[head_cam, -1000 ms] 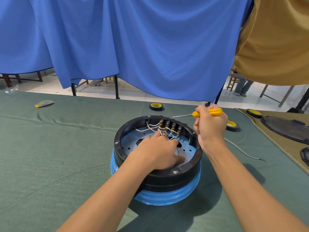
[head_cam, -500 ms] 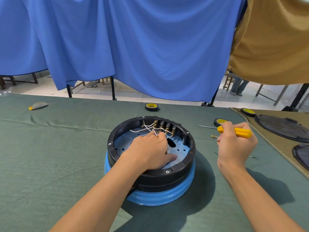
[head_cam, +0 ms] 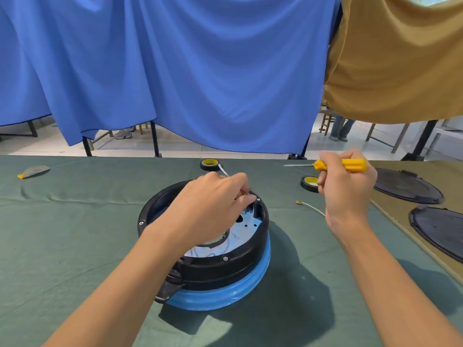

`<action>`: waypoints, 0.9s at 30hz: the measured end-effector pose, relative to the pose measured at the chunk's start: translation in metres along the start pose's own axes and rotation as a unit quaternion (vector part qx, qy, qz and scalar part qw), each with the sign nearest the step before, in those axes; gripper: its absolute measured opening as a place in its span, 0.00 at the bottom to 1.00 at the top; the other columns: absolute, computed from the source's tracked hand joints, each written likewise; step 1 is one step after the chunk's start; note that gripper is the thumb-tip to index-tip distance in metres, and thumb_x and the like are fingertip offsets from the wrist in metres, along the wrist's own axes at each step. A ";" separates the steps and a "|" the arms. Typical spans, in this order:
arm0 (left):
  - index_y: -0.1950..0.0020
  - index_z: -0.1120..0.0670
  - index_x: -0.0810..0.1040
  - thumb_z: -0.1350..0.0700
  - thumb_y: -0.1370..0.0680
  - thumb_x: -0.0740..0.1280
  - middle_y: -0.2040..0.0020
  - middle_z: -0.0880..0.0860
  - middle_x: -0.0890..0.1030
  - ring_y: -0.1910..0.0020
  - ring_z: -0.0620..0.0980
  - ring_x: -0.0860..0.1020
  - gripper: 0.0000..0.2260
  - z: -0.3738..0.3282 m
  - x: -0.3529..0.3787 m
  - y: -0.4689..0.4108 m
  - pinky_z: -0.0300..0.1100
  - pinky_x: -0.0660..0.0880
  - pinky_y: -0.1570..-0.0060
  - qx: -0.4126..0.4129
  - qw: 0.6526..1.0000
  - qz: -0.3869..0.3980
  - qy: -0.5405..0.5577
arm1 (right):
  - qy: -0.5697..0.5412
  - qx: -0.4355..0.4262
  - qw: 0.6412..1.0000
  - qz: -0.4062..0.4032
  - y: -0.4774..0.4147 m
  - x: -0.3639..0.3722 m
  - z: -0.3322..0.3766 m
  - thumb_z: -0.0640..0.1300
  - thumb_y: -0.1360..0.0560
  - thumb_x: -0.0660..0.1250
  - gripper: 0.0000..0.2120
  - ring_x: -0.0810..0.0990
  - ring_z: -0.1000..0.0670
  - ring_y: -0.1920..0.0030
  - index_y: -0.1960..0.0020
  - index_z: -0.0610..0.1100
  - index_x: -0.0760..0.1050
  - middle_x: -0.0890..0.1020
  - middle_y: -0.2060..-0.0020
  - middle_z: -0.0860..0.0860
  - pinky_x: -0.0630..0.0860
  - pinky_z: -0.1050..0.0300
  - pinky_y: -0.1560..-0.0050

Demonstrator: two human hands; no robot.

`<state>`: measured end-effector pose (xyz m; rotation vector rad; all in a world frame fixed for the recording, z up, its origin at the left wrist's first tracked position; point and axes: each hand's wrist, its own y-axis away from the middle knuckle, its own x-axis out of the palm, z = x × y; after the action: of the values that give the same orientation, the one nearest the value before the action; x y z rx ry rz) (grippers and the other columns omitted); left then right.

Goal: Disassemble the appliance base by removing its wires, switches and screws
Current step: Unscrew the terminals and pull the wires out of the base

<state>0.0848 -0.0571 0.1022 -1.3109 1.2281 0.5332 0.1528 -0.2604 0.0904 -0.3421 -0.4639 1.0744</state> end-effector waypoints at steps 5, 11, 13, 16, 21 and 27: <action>0.53 0.54 0.81 0.50 0.21 0.66 0.56 0.45 0.85 0.68 0.37 0.74 0.09 -0.018 0.011 0.001 0.37 0.73 0.58 0.060 0.991 -0.036 0.116 | 0.114 -0.080 0.986 0.096 -0.007 -0.004 0.022 0.48 0.22 0.66 0.19 0.77 0.47 0.65 0.65 0.34 0.74 0.78 0.70 0.48 0.75 0.49 0.59; 0.52 0.54 0.81 0.56 0.21 0.66 0.57 0.42 0.85 0.58 0.37 0.81 0.04 -0.020 0.012 0.003 0.33 0.72 0.55 0.051 0.983 -0.022 0.174 | 0.253 -0.130 0.914 0.288 -0.002 -0.003 0.029 0.45 0.20 0.64 0.07 0.80 0.54 0.61 0.49 0.48 0.82 0.77 0.47 0.54 0.72 0.71 0.58; 0.52 0.54 0.81 0.57 0.21 0.67 0.56 0.42 0.85 0.62 0.32 0.79 0.04 -0.020 0.011 0.004 0.27 0.69 0.60 0.055 0.981 -0.011 0.185 | 0.262 -0.132 0.884 0.363 0.004 0.000 0.026 0.44 0.20 0.64 0.10 0.79 0.54 0.68 0.44 0.55 0.80 0.75 0.43 0.56 0.73 0.70 0.60; 0.51 0.57 0.81 0.60 0.21 0.66 0.55 0.44 0.85 0.72 0.28 0.74 0.04 -0.016 0.009 0.005 0.25 0.67 0.67 0.054 0.975 0.006 0.217 | 0.236 -0.147 0.875 0.396 0.010 0.003 0.024 0.41 0.20 0.64 0.18 0.80 0.54 0.67 0.37 0.61 0.74 0.75 0.41 0.59 0.76 0.67 0.58; 0.50 0.53 0.81 0.58 0.21 0.66 0.56 0.40 0.85 0.55 0.39 0.81 0.05 -0.009 0.007 0.004 0.32 0.73 0.60 0.032 0.970 0.040 0.236 | 0.237 -0.151 0.869 0.407 0.010 0.003 0.023 0.41 0.22 0.68 0.14 0.78 0.64 0.62 0.41 0.56 0.80 0.77 0.45 0.63 0.74 0.70 0.59; 0.50 0.49 0.81 0.58 0.20 0.64 0.54 0.40 0.84 0.55 0.47 0.82 0.07 -0.003 0.009 0.003 0.47 0.78 0.56 0.012 0.969 0.050 0.241 | 0.267 -0.155 0.881 0.359 0.007 -0.001 0.024 0.40 0.27 0.74 0.05 0.79 0.58 0.53 0.52 0.47 0.85 0.83 0.56 0.56 0.71 0.71 0.51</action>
<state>0.0837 -0.0623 0.0930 -1.4092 1.7016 0.2706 0.1339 -0.2572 0.1073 -1.1290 0.0157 1.5503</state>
